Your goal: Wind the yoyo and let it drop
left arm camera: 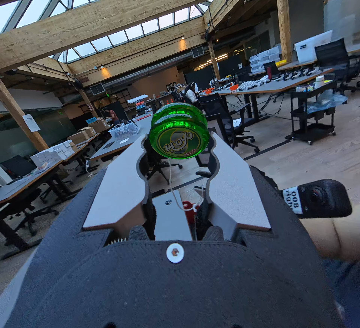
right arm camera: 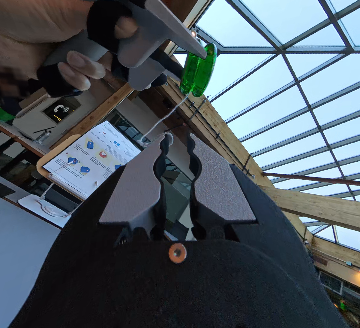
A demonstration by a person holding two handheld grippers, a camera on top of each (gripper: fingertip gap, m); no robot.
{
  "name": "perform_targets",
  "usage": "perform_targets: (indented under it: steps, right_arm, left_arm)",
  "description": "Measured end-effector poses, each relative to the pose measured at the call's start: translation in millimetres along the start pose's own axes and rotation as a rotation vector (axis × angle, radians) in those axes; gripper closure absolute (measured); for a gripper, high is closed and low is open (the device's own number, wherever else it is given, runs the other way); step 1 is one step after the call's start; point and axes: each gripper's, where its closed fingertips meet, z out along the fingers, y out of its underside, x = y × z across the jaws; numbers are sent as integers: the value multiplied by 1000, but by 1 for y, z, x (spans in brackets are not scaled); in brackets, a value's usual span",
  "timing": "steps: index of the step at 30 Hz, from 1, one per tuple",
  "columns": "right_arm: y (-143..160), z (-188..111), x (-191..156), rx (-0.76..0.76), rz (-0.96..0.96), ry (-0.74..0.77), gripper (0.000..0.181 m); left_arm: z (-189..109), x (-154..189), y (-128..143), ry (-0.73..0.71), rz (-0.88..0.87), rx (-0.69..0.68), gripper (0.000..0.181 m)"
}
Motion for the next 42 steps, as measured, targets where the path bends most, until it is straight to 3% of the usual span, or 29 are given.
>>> perform_targets:
  steps: [9, 13, 19, 27, 29, 30, 33, 38, 42]
  right_arm:
    - [18, -2, 3, -10, 177, 4, 152]
    - [27, -5, 1, -15, 193, 17, 155]
    - [33, -10, 17, 14, 489, 42, 160]
    - [42, -22, 36, 56, 651, 24, 148]
    - [39, -25, 41, 87, 679, 19, 158]
    - [36, -27, 43, 105, 697, 10, 179]
    - [31, -34, 53, 136, 780, -44, 181]
    - [17, -67, 100, 118, 710, -5, 181]
    - [3, -91, 127, -44, 493, -74, 181]
  left_arm:
    - [0, 20, 0, 65, -252, 154, 122]
    - [6, 26, 0, 104, -334, 162, 122]
    - [13, 33, 9, 123, -373, 166, 123]
    - [24, 44, 29, 157, -435, 142, 122]
    - [28, 47, 33, 165, -452, 137, 122]
    - [29, 48, 35, 167, -460, 138, 122]
    - [33, 53, 43, 170, -476, 134, 122]
    - [49, 69, 66, 173, -490, 107, 123]
    - [86, 92, 87, 242, -495, 48, 123]
